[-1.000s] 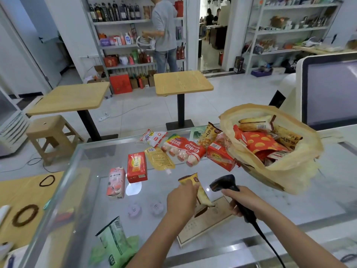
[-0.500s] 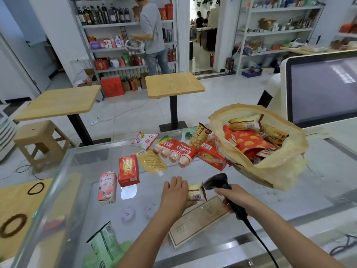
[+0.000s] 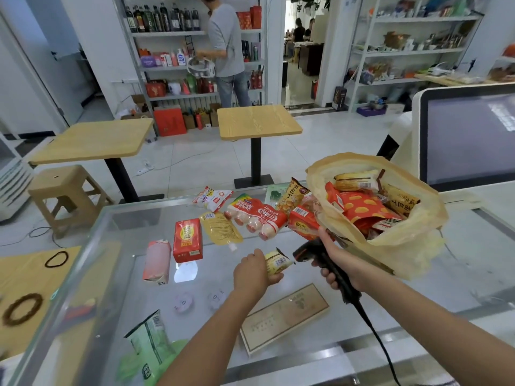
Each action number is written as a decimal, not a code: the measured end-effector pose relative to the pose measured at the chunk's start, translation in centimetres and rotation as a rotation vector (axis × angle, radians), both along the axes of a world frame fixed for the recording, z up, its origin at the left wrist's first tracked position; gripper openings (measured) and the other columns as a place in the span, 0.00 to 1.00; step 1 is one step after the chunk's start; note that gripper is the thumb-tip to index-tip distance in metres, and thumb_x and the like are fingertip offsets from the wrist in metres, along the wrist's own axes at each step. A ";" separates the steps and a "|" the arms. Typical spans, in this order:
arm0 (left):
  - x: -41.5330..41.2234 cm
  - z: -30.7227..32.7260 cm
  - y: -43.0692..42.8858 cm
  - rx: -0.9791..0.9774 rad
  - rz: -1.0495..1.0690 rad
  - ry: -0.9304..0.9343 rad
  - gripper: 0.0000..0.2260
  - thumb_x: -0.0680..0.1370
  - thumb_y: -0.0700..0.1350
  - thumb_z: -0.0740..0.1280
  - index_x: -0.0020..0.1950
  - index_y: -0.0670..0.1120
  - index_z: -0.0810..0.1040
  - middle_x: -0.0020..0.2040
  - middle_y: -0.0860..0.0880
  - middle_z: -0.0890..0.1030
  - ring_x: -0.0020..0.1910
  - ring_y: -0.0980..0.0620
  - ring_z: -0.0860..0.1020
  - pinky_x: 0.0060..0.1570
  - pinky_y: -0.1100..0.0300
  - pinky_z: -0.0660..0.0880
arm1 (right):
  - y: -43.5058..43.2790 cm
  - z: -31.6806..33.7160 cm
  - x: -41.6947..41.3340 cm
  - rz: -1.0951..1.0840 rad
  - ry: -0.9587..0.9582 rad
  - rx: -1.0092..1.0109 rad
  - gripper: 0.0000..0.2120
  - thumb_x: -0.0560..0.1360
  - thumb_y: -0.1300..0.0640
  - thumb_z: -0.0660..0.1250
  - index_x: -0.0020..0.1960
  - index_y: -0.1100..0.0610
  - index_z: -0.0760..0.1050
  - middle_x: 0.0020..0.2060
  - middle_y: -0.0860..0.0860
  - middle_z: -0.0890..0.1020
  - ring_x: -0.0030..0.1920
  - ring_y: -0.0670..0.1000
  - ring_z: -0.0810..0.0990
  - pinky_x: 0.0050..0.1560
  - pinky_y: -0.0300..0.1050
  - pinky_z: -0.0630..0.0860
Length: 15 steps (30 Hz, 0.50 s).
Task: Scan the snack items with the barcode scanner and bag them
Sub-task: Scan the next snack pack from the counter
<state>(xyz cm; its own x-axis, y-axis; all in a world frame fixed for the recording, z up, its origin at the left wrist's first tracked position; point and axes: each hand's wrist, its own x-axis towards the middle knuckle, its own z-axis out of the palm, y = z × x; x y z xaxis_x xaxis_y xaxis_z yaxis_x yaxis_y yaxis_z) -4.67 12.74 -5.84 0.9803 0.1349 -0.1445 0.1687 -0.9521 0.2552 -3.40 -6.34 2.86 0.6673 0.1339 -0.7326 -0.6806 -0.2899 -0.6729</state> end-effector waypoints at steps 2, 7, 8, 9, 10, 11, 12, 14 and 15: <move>0.0 0.1 0.1 -0.019 0.014 0.001 0.28 0.71 0.63 0.68 0.59 0.44 0.67 0.55 0.45 0.77 0.52 0.46 0.77 0.44 0.55 0.74 | 0.1 2.5 -0.2 0.006 -0.053 -0.021 0.39 0.66 0.23 0.56 0.46 0.60 0.73 0.25 0.51 0.71 0.21 0.47 0.68 0.21 0.37 0.65; 0.0 0.1 0.1 -0.047 0.034 -0.004 0.27 0.71 0.62 0.68 0.59 0.45 0.66 0.55 0.46 0.78 0.51 0.48 0.78 0.43 0.55 0.75 | -0.4 8.3 -2.5 0.100 -0.164 -0.048 0.36 0.68 0.25 0.55 0.46 0.60 0.74 0.25 0.51 0.71 0.22 0.48 0.67 0.22 0.37 0.64; -0.1 0.1 0.1 -0.048 0.037 -0.007 0.27 0.72 0.62 0.68 0.59 0.45 0.66 0.54 0.46 0.78 0.50 0.48 0.78 0.43 0.55 0.75 | -0.7 9.3 -3.0 0.110 -0.178 -0.044 0.36 0.68 0.25 0.55 0.46 0.59 0.74 0.25 0.51 0.70 0.22 0.48 0.66 0.22 0.37 0.64; -0.1 0.1 0.1 -0.047 0.037 -0.008 0.27 0.72 0.62 0.68 0.59 0.46 0.66 0.54 0.46 0.78 0.50 0.48 0.78 0.42 0.56 0.75 | -1.0 10.1 -3.6 0.116 -0.186 -0.043 0.36 0.69 0.25 0.55 0.45 0.59 0.74 0.25 0.51 0.70 0.22 0.48 0.66 0.21 0.37 0.64; -0.1 0.0 0.1 -0.044 0.036 -0.010 0.27 0.72 0.62 0.68 0.59 0.46 0.66 0.54 0.46 0.78 0.50 0.48 0.78 0.42 0.56 0.75 | -1.3 10.8 -4.1 0.118 -0.188 -0.042 0.35 0.69 0.26 0.55 0.44 0.59 0.74 0.24 0.51 0.69 0.22 0.48 0.65 0.21 0.37 0.63; 0.0 0.0 0.1 -0.039 0.033 -0.011 0.27 0.72 0.63 0.68 0.59 0.45 0.66 0.54 0.46 0.78 0.50 0.48 0.78 0.42 0.56 0.75 | -1.6 11.4 -4.5 0.118 -0.185 -0.039 0.35 0.69 0.26 0.55 0.44 0.59 0.74 0.24 0.51 0.69 0.22 0.48 0.65 0.21 0.37 0.63; 0.0 -0.1 0.1 -0.034 0.031 -0.011 0.27 0.72 0.63 0.68 0.59 0.45 0.66 0.54 0.46 0.78 0.50 0.48 0.78 0.42 0.56 0.75 | -1.8 11.9 -4.9 0.119 -0.182 -0.036 0.36 0.69 0.25 0.55 0.44 0.59 0.74 0.24 0.51 0.69 0.21 0.48 0.64 0.21 0.37 0.63; 0.0 -0.1 0.2 -0.034 0.029 -0.011 0.27 0.72 0.63 0.68 0.60 0.46 0.66 0.55 0.46 0.78 0.50 0.48 0.79 0.43 0.56 0.76 | -2.3 12.7 -5.7 0.124 -0.182 -0.030 0.37 0.67 0.25 0.56 0.45 0.59 0.75 0.25 0.51 0.68 0.21 0.48 0.64 0.20 0.36 0.63; 0.1 -0.1 0.2 -0.035 0.028 -0.011 0.27 0.71 0.63 0.68 0.60 0.46 0.66 0.55 0.46 0.78 0.50 0.48 0.79 0.44 0.55 0.77 | -2.5 13.1 -6.1 0.127 -0.188 -0.025 0.37 0.67 0.25 0.56 0.46 0.60 0.75 0.25 0.51 0.68 0.21 0.48 0.64 0.20 0.36 0.63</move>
